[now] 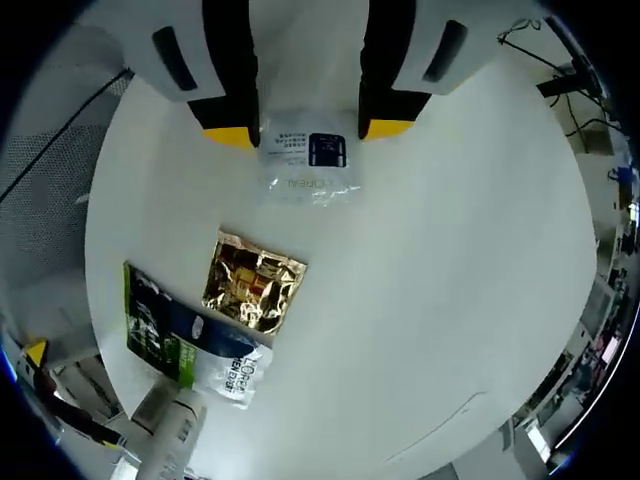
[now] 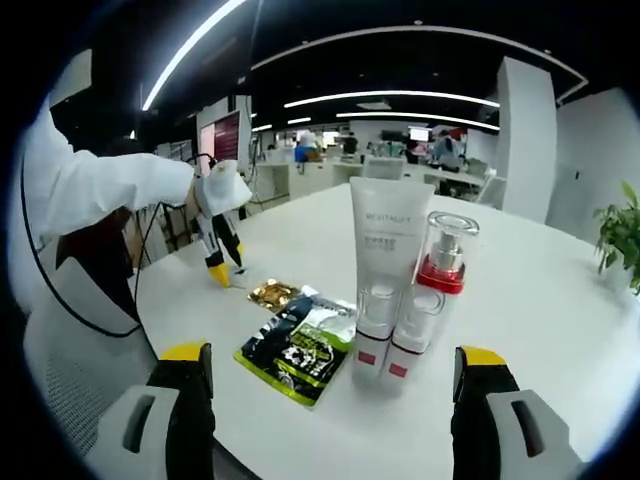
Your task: Arrange the skincare products in the storage area until every visible bottle or jar stands upright without overlapping.
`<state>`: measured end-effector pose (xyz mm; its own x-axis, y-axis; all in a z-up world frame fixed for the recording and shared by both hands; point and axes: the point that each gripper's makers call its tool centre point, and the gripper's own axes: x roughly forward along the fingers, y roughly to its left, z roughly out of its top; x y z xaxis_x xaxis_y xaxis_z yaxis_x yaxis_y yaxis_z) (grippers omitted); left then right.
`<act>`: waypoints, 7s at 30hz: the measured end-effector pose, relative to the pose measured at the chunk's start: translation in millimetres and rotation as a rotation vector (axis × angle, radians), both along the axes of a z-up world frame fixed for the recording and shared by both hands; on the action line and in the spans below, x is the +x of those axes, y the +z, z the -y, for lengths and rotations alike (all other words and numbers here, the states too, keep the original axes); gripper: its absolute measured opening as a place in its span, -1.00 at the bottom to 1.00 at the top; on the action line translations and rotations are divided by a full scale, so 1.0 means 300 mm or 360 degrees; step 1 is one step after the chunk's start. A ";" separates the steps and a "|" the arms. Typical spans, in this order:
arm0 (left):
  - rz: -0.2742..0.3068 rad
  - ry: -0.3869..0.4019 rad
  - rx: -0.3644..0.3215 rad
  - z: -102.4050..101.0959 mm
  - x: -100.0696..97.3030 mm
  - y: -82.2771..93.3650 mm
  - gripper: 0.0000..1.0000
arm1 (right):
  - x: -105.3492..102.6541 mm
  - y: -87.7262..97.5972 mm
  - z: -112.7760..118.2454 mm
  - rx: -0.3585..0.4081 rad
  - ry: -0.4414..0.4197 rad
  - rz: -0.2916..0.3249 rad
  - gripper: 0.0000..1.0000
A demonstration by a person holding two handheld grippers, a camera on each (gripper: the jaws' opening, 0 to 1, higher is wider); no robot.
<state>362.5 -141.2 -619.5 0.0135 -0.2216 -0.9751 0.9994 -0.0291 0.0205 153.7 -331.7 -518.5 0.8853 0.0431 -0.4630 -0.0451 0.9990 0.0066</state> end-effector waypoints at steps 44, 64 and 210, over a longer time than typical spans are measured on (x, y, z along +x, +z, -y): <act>-0.0346 0.0951 -0.0509 0.052 -0.317 0.031 -0.25 | 0.127 -0.031 -0.440 -0.0327 0.1083 -0.0084 0.63; -0.0411 0.1050 -0.0595 0.061 -0.326 0.031 -0.24 | 0.322 -0.297 -0.515 -0.0358 0.1046 -0.0243 -0.24; -0.0233 0.0866 -0.0872 0.107 -0.306 0.157 -0.59 | 0.321 -0.057 -0.377 -0.0415 0.0923 0.0019 -0.01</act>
<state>270.9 -173.4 -572.4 0.1382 -0.6705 -0.7289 0.8639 0.4415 -0.2423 250.0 -218.5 -535.7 0.7572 0.4042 -0.5131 -0.5777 0.7810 -0.2373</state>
